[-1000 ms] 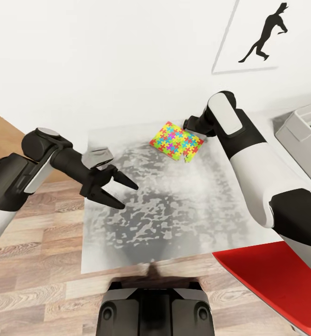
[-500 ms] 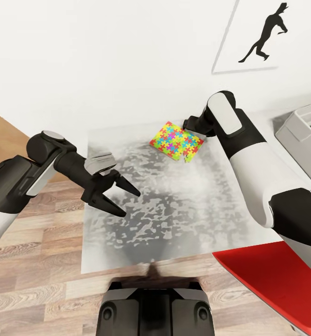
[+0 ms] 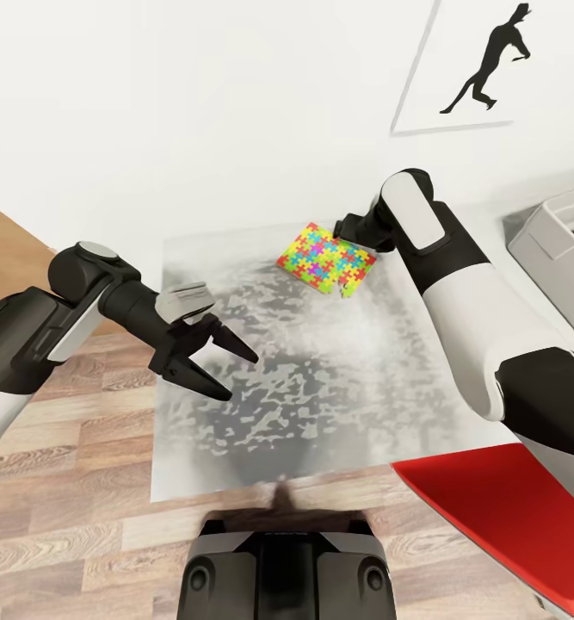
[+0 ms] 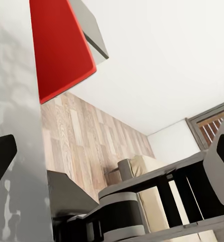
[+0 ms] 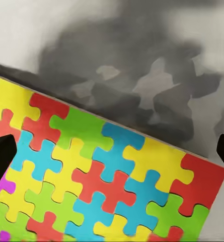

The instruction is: Put all the toys in the child's room - the three board games (two on the bed and one on the table), the two jigsaw puzzles on the table, and the tennis ball on the table - inside the toy box on the table in the child's room.

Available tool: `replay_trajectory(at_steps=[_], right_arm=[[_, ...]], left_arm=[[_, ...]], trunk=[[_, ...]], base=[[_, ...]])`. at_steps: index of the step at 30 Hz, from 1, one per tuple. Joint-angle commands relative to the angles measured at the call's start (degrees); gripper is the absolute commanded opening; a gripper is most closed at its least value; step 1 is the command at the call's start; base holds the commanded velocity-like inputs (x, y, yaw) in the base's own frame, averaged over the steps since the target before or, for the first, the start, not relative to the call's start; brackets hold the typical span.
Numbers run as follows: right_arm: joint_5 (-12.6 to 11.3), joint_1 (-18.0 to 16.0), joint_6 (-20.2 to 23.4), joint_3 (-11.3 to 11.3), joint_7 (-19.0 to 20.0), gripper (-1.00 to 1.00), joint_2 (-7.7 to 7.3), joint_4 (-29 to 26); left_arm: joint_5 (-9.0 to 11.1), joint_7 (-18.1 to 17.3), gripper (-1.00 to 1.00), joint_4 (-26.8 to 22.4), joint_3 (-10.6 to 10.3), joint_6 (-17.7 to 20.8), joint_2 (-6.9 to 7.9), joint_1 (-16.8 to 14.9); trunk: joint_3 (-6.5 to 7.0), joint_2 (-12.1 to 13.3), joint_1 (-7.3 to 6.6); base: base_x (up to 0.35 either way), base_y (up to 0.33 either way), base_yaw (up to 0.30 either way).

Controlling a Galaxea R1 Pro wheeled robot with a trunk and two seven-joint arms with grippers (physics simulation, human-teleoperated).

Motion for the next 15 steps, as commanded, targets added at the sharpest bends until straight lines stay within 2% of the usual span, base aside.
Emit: replay_trajectory(at_steps=[1, 10, 15], right_arm=[[-0.56, -0.05, 0.02, 0.17, -0.50, 1.00, -0.02, -0.03], [-0.53, -0.04, -0.01, 0.30, -0.03, 1.00, -0.40, -0.02], [-0.53, -0.04, -0.01, 0.31, -0.03, 1.00, -0.60, -0.02]], left_arm=[[0.04, -0.21, 1.00, 0.00, -0.15, 0.59, 0.06, -0.07], [0.01, -0.21, 1.00, 0.09, 0.01, 0.51, -0.04, -0.07], [-0.05, -0.21, 1.00, 0.10, 0.33, 0.51, -0.17, -0.07]], trunk=[[-0.06, -0.08, 0.01], [-0.06, -0.08, 0.01], [-0.06, -0.08, 0.01]], base=[[-0.133, 0.029, 0.000], [-0.035, 0.006, 0.000], [0.071, 0.000, 0.000]])
